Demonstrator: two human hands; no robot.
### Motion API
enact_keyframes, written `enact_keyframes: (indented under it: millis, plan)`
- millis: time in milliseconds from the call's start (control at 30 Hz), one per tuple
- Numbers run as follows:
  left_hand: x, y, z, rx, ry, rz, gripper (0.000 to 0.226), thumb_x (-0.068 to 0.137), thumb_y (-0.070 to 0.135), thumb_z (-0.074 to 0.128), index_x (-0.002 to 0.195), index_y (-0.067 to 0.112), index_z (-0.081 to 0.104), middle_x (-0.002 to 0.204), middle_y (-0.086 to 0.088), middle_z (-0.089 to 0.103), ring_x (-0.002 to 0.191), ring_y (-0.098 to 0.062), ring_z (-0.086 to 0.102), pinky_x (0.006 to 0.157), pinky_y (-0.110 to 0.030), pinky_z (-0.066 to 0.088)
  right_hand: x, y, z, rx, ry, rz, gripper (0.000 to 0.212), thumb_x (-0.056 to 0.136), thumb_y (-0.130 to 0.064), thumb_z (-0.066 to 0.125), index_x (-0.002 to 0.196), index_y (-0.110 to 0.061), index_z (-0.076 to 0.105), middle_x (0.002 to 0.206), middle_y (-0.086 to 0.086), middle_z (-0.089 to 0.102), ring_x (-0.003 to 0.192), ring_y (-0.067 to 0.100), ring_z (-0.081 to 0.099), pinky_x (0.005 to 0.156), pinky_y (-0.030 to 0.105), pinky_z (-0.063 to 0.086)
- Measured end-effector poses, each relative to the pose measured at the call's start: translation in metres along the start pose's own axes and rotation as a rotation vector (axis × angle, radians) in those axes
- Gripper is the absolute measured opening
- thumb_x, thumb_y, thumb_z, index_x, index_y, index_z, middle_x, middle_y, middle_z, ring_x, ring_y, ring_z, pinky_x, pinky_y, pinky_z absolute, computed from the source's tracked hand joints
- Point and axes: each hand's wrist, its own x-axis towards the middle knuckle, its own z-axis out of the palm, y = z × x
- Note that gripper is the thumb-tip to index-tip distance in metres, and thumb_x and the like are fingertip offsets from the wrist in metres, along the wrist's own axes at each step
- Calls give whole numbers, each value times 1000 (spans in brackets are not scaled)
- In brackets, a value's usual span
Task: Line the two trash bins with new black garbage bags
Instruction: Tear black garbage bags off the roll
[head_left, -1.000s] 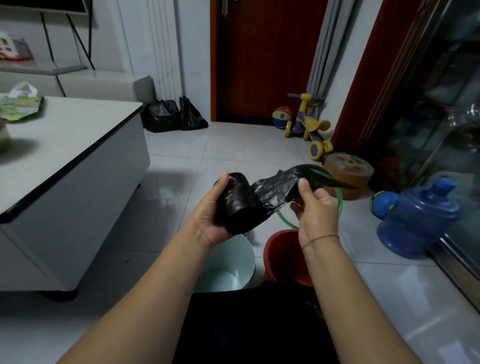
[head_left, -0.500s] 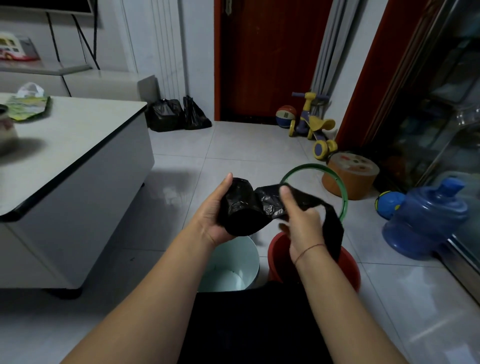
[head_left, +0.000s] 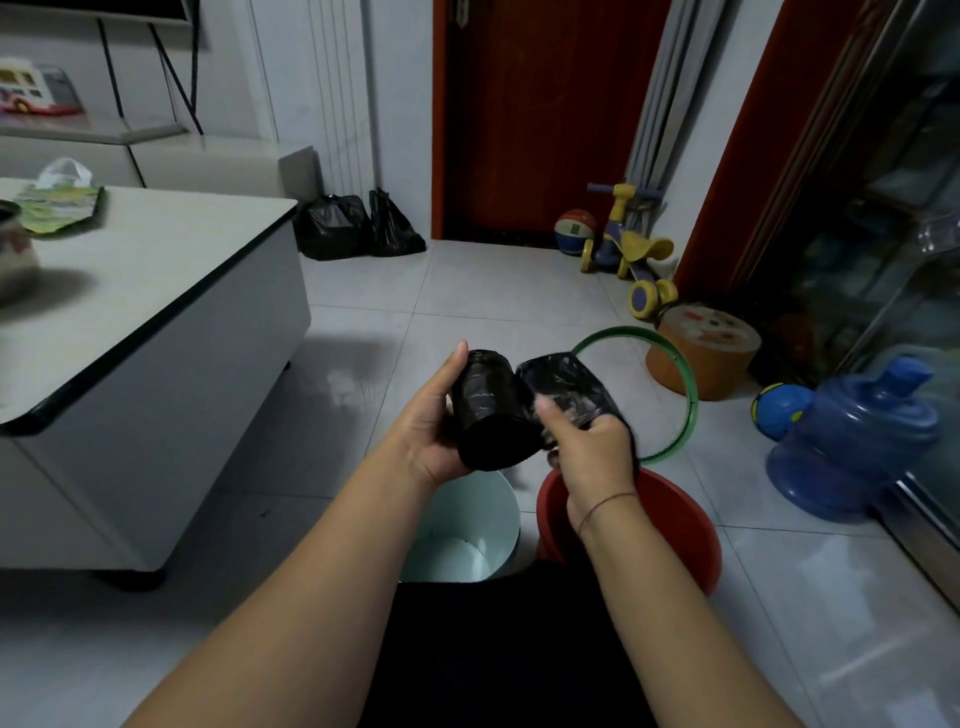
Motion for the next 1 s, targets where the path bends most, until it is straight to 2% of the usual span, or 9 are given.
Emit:
enact_keyframes:
  millis: [133,233,333,533,667,733,800,900,1000]
  plan:
    - [1,2,-2,33,27,11,71,56,45,83,112,5,63,107,-22,68,94,-38,68,87,-53,52,9,-10,-13,69,262,-175,23,82,-29,71,65,-20,59,70,-3,66,67,13,65,69,33,54]
    - [2,3,-4,83,61,34,66,57,48,80,105,6,64,94,-20,70,78,-35,70,76,-48,57,0,-7,-7,55,49,1,28,77,-41,74,68,-16,65,57,-7,63,47,6,57,48,24,47]
    - [2,4,-3,105,47,33,63,59,48,79,103,5,65,97,-21,70,82,-35,70,78,-47,56,-5,-4,-1,30,-93,104,26,77,-37,75,71,-12,67,63,-2,65,51,11,55,45,22,41]
    - [-1,5,-2,36,43,-3,73,56,42,83,117,11,59,114,-17,64,103,-34,63,93,-51,48,9,-10,-17,121,311,-162,25,88,-31,64,66,-19,59,66,-6,65,55,0,65,53,15,51]
    - [-2,4,1,65,19,-3,69,58,42,81,115,11,59,107,-18,65,99,-33,63,95,-49,48,1,-2,-9,120,51,98,36,76,-46,72,85,-13,63,81,-1,70,72,18,68,56,26,50]
    - [-3,3,1,74,12,-3,70,59,42,82,116,7,61,106,-21,67,97,-35,65,93,-50,50,-2,1,-4,33,-27,109,38,77,-36,75,90,-2,65,83,9,66,70,23,60,55,29,44]
    - [-2,2,0,56,26,3,72,60,43,82,118,6,61,113,-20,66,103,-36,64,95,-51,48,1,-2,-5,37,77,3,20,82,-26,72,77,-7,66,78,11,67,63,21,60,55,29,44]
    - [-2,2,1,64,14,26,59,61,43,80,104,4,66,103,-21,69,92,-35,68,88,-49,51,8,-7,-12,118,272,-117,25,85,-27,68,62,-18,61,62,-4,65,52,9,61,54,29,50]
    - [-1,3,0,84,20,34,56,63,43,78,100,4,65,96,-20,69,86,-33,68,86,-47,52,4,-4,-6,90,112,13,34,76,-45,72,77,-12,65,73,0,69,66,16,66,65,35,54]
